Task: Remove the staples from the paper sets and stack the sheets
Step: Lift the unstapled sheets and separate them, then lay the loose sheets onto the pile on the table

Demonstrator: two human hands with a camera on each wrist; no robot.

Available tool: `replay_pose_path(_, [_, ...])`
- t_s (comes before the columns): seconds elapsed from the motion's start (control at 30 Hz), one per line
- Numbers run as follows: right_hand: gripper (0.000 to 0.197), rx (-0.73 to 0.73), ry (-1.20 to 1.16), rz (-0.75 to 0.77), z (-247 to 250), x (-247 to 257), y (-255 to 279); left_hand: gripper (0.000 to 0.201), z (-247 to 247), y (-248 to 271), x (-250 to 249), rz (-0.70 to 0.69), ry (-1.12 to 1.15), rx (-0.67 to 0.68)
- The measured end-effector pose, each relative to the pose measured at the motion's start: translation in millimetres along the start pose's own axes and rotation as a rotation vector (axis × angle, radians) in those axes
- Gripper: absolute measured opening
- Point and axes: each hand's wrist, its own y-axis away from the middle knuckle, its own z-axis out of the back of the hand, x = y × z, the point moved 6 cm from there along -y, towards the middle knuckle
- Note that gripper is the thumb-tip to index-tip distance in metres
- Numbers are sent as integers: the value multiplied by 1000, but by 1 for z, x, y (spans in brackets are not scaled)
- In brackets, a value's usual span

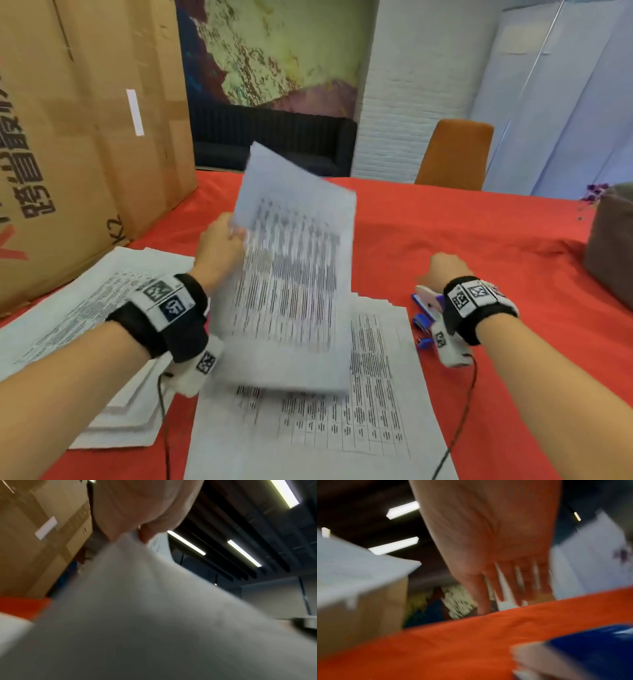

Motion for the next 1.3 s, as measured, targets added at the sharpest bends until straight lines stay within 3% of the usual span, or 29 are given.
replay_pose_path(0.1, [47, 293, 176, -120, -34, -34, -3, 11, -26, 24, 17, 39, -1, 278])
replay_pose_path(0.17, [48, 284, 104, -146, -38, -39, -5, 18, -34, 39, 18, 52, -1, 402])
replay_pose_path(0.23, [51, 139, -31, -155, -22, -32, -7, 19, -37, 45, 14, 50, -10, 450])
replay_pose_path(0.3, [58, -51, -373, -167, -2, -19, -10, 17, -40, 45, 9, 23, -37, 435])
replay_pose_path(0.4, [52, -273, -1169, -64, 26, 16, -4, 18, -50, 45, 3, -17, -113, 396])
replay_pose_path(0.47, [37, -299, -1569, 22, 40, 47, 4, 18, -55, 48, -2, -46, -116, 369])
replay_pose_path(0.53, [16, -279, -1726, 127, 55, 82, 18, 19, -58, 51, -6, -72, -105, 351])
replay_pose_path(0.67, [18, -280, -1550, 332, 56, 127, 38, 20, -58, 57, -12, -97, -88, 349])
replay_pose_path(0.77, [14, -270, -1501, 364, 55, 145, 49, 27, -56, 61, -20, -129, -109, 338])
replay_pose_path(0.87, [12, -293, -1517, 311, 63, 153, 51, 22, -54, 63, -25, -152, -138, 314])
replay_pose_path(1.1, [48, -388, -1413, 179, 79, 148, 47, 20, -56, 73, -38, -203, -172, 295])
replay_pose_path(1.23, [40, -291, -1410, 161, 74, 147, 45, 32, -56, 71, -35, -159, -173, 368])
replay_pose_path(1.3, [32, -240, -1563, 111, 73, 142, 41, 22, -54, 64, -31, -112, -174, 417])
